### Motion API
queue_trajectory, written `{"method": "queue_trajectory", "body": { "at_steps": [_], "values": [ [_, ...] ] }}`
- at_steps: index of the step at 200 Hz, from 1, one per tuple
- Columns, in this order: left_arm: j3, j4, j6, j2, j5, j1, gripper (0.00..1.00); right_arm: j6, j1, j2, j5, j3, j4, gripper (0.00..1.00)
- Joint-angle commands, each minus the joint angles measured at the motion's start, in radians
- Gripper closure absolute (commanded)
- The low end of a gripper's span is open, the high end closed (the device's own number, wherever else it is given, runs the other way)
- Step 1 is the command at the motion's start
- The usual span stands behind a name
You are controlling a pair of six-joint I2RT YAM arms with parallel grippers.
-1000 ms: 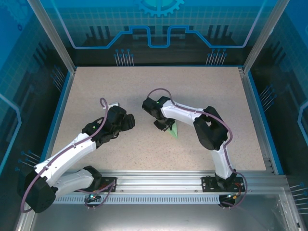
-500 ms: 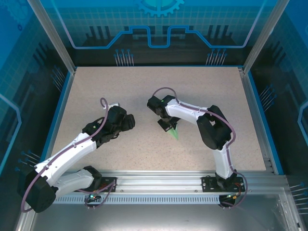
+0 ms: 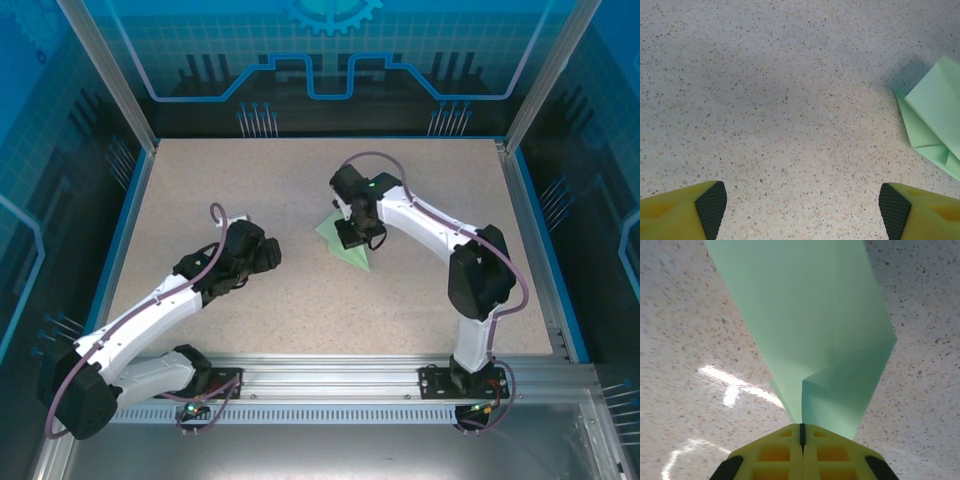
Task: Fold a paper plane with a square sheet of paper (fold left side to right side)
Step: Turn over the paper plane at the center of the table, then pick up the paper plane at the center of the table.
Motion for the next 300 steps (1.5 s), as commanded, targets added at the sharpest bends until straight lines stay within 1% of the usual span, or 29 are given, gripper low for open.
{"method": "queue_trajectory", "body": {
  "at_steps": [1, 18, 45, 55, 79, 94, 113, 133, 161, 180, 194, 229, 254, 271, 300],
  "values": [
    [0.010, -0.019, -0.001, 0.003, -0.023, 0.007, 0.16, 0.066, -0.056, -0.035, -0.143, -0.044, 0.041, 1.00],
    [0.012, -0.018, -0.002, 0.006, -0.021, 0.008, 0.16, 0.077, -0.094, -0.036, -0.165, -0.100, 0.082, 1.00],
    [0.012, -0.015, -0.004, 0.015, -0.014, 0.006, 0.16, 0.064, -0.135, 0.006, -0.122, -0.164, 0.112, 1.00],
    [0.015, -0.016, -0.004, 0.017, -0.013, 0.007, 0.16, 0.059, -0.142, 0.012, -0.125, -0.175, 0.119, 1.00],
    [0.018, -0.017, -0.004, 0.023, -0.012, 0.007, 0.16, 0.054, -0.140, -0.008, -0.185, -0.198, 0.158, 0.86],
    [0.019, -0.015, -0.005, 0.025, -0.008, 0.007, 0.16, 0.046, -0.139, -0.017, -0.190, -0.203, 0.164, 0.76],
    [0.019, -0.014, -0.008, 0.027, -0.005, 0.007, 0.16, 0.027, -0.142, -0.014, -0.195, -0.207, 0.164, 0.67],
    [0.019, -0.019, -0.008, 0.025, -0.006, 0.006, 0.16, 0.013, -0.140, -0.025, -0.194, -0.214, 0.161, 0.58],
    [0.019, -0.019, -0.011, 0.027, -0.008, 0.007, 0.16, 0.008, -0.142, -0.041, -0.160, -0.228, 0.141, 0.46],
    [0.019, -0.017, -0.010, 0.032, -0.007, 0.007, 0.16, 0.007, -0.140, -0.049, -0.184, -0.253, 0.153, 0.42],
    [0.020, -0.016, -0.008, 0.035, -0.007, 0.006, 0.16, 0.008, -0.133, -0.045, -0.209, -0.266, 0.164, 0.41],
    [0.023, -0.013, -0.008, 0.039, -0.005, 0.007, 0.16, 0.014, -0.113, -0.006, -0.209, -0.262, 0.173, 0.42],
    [0.023, -0.015, -0.009, 0.041, -0.004, 0.007, 0.16, 0.014, -0.100, 0.015, -0.193, -0.238, 0.172, 0.46],
    [0.024, -0.014, -0.008, 0.044, -0.005, 0.006, 0.16, 0.011, -0.095, 0.035, -0.189, -0.223, 0.166, 0.47],
    [0.024, -0.014, -0.008, 0.044, -0.005, 0.006, 0.16, 0.010, -0.086, 0.062, -0.182, -0.206, 0.163, 0.53]
  ]
}}
